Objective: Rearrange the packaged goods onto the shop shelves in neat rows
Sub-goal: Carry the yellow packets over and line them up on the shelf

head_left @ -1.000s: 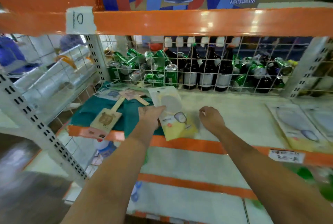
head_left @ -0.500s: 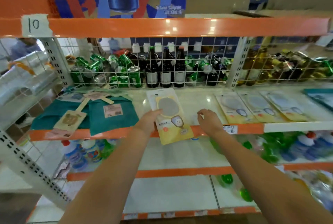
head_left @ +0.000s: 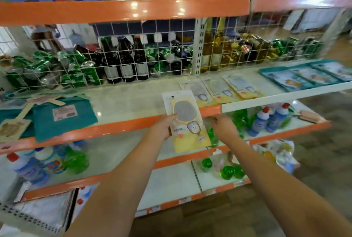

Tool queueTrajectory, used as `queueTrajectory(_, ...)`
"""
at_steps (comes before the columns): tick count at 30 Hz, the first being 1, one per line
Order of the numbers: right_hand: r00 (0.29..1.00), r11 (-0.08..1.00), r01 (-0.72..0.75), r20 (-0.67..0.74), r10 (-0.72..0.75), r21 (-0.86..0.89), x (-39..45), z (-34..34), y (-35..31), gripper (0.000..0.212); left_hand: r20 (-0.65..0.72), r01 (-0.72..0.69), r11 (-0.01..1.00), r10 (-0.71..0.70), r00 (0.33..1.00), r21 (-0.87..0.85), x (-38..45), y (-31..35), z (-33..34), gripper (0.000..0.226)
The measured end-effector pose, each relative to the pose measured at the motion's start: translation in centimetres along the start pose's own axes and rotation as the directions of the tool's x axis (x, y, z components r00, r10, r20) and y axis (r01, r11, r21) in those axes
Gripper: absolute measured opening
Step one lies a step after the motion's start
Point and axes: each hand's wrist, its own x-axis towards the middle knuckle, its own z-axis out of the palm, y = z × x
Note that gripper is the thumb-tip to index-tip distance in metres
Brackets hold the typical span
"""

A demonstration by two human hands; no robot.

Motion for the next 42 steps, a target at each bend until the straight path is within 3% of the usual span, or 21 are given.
queueTrajectory(15, 0.974, 0.98, -0.19, -0.112, 0.195, 0.057, 1.1, -4.1, 5.1, 0.03, 0.219, -0.018, 1.0, 0.015, 0.976, 0.012, 3.5, 1.7, 8.1, 0.04)
queueTrajectory(21, 0.949, 0.945, -0.254, -0.134, 0.284, 0.208, 2.9, -4.8, 4.1, 0.03, 0.235, 0.0, 0.999, -0.007, 0.972, 0.032, 5.2, 2.8, 9.1, 0.041)
queueTrajectory(24, 0.933, 0.883, -0.29, -0.095, 0.346, 0.368, 4.1, -4.9, 3.6, 0.034, 0.258, -0.003, 0.999, -0.011, 0.966, 0.051, 6.6, 3.1, 9.7, 0.041)
queueTrajectory(27, 0.914, 0.696, -0.333, 0.036, 0.405, 0.636, 6.0, -4.8, 3.5, 0.038, 0.253, 0.015, 0.997, -0.034, 0.967, 0.077, 7.3, 3.7, 10.3, 0.042)
queueTrajectory(33, 0.909, 0.514, -0.359, 0.165, 0.383, 0.78, 10.9, -6.2, 4.5, 0.035, 0.264, -0.001, 0.99, -0.037, 0.964, 0.144, 10.1, 5.7, 12.6, 0.035)
queueTrajectory(39, 0.924, 0.524, -0.37, 0.242, 0.297, 0.767, 16.0, -8.7, 6.3, 0.024, 0.153, -0.065, 0.982, 0.038, 0.987, 0.175, 12.2, 7.9, 15.6, 0.016)
queueTrajectory(42, 0.93, 0.609, -0.359, 0.212, 0.302, 0.707, 18.9, -9.4, 7.0, 0.035, 0.047, -0.132, 0.965, 0.125, 0.991, 0.226, 13.1, 9.0, 16.2, 0.005)
